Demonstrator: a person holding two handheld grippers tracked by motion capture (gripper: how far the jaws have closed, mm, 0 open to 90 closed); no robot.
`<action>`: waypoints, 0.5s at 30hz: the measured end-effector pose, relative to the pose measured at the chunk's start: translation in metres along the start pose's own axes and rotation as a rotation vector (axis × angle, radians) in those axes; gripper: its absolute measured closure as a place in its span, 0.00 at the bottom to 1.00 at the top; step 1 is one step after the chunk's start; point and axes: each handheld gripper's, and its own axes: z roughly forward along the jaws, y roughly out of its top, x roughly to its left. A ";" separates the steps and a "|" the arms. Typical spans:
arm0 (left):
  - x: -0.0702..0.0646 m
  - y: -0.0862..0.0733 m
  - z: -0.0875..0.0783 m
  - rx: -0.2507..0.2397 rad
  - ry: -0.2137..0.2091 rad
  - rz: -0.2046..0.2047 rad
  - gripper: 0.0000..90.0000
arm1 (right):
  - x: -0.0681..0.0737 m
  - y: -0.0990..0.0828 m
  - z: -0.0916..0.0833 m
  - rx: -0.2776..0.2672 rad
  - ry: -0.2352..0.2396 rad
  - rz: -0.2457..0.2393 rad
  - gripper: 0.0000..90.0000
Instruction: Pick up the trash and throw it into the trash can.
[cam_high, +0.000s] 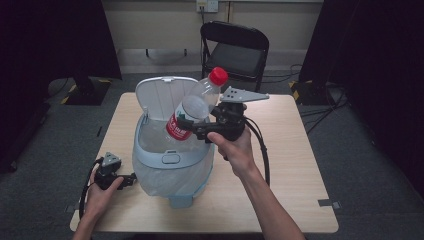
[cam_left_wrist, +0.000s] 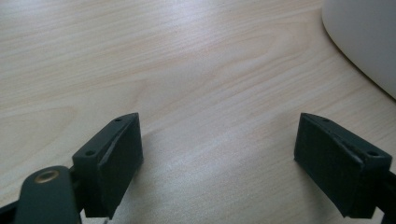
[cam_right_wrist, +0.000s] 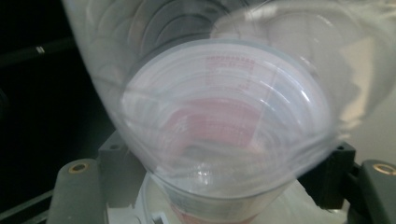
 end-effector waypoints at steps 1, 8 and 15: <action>0.000 0.000 0.000 -0.001 -0.001 -0.001 0.16 | 0.000 -0.002 0.003 0.019 -0.005 -0.002 0.29; 0.000 0.000 0.000 0.000 0.000 0.000 0.16 | -0.003 -0.011 0.013 0.080 -0.033 0.007 0.28; 0.000 0.000 0.000 0.000 0.000 0.000 0.16 | -0.007 -0.013 0.013 0.111 -0.056 0.018 0.23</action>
